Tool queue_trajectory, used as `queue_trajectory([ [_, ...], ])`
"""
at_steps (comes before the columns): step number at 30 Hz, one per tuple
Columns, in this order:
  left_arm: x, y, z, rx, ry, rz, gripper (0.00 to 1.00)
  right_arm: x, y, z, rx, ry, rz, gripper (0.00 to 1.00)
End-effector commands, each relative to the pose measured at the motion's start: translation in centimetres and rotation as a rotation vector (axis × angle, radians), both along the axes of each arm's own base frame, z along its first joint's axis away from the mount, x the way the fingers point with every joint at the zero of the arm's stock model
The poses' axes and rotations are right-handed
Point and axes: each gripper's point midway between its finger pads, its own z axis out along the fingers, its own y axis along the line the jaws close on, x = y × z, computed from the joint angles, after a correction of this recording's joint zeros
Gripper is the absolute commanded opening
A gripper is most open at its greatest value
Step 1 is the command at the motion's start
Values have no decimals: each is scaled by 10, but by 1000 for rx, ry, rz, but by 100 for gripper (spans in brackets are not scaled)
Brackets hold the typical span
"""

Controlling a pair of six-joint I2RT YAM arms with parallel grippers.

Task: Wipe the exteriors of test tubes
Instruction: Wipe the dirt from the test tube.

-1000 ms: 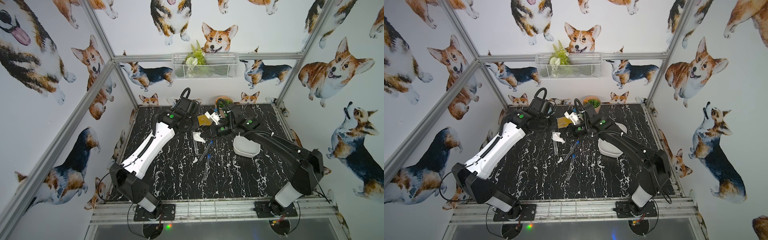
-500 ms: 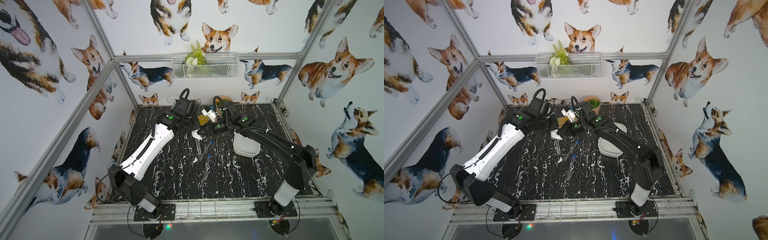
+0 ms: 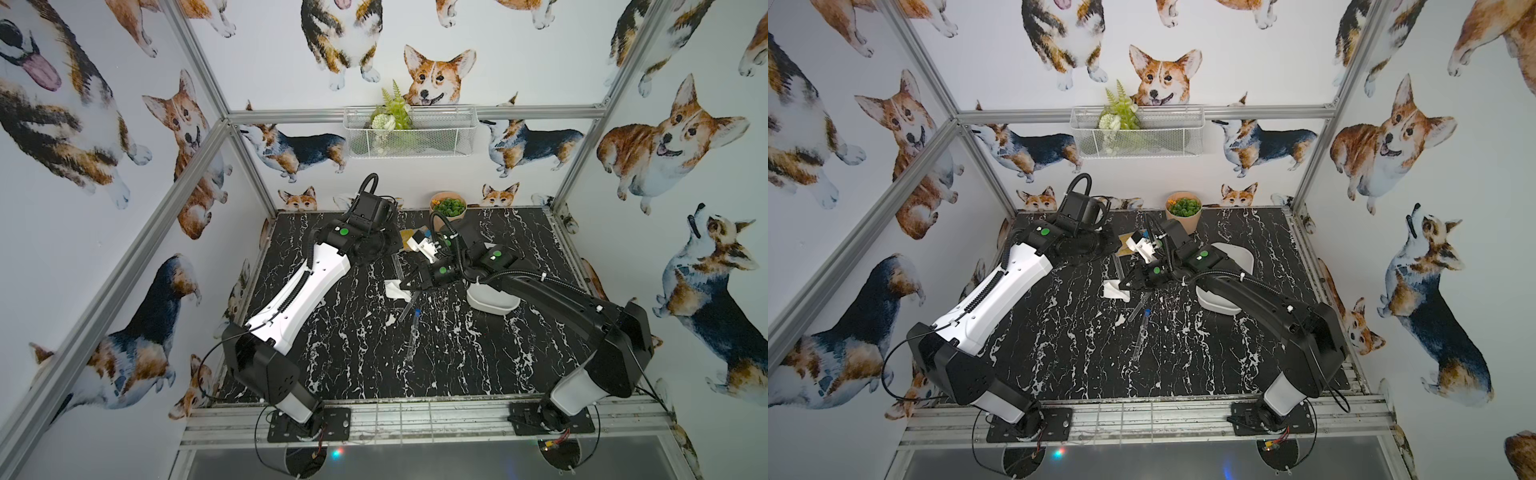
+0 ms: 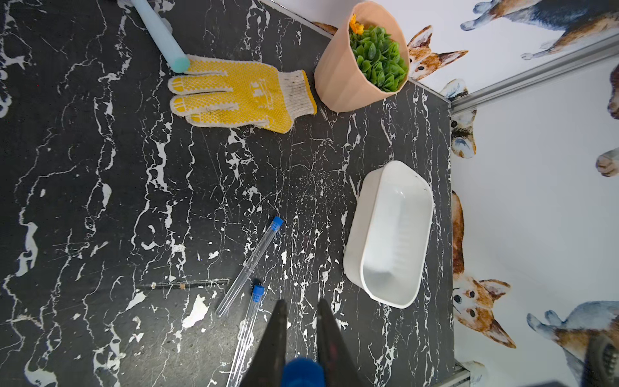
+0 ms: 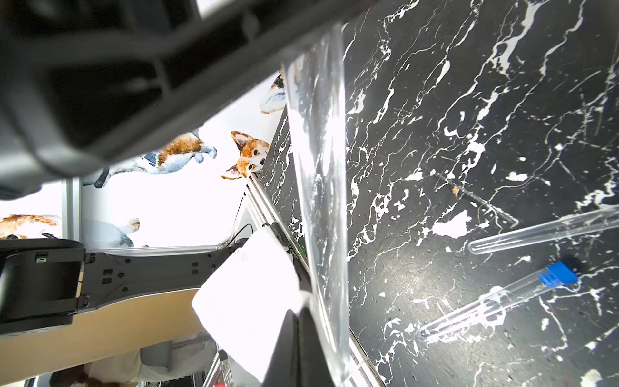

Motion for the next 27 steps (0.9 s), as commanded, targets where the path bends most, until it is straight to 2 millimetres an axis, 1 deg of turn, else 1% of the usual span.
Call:
queue_trajectory([
  [1, -2, -5, 8, -47, -9, 1, 13, 21, 8, 14, 51, -34, -37, 0],
  [4, -7, -6, 9, -62, -5, -7, 13, 40, 9, 20, 74, -32, -62, 0],
  [8, -13, -4, 7, -59, 2, -14, 13, 64, 5, 33, 103, -42, -85, 0],
  [11, -16, -3, 7, -50, 2, -25, 13, 73, 2, 39, 111, -45, -86, 0],
  [15, -15, -3, 9, -30, -5, -40, 13, 70, 0, 39, 110, -36, -72, 0],
  [22, -11, -12, 15, -51, -11, -72, 12, 65, -3, 22, 110, 5, -94, 0],
  [27, -7, -13, 16, -60, -18, -68, 11, 50, 0, 15, 105, 28, -74, 0],
])
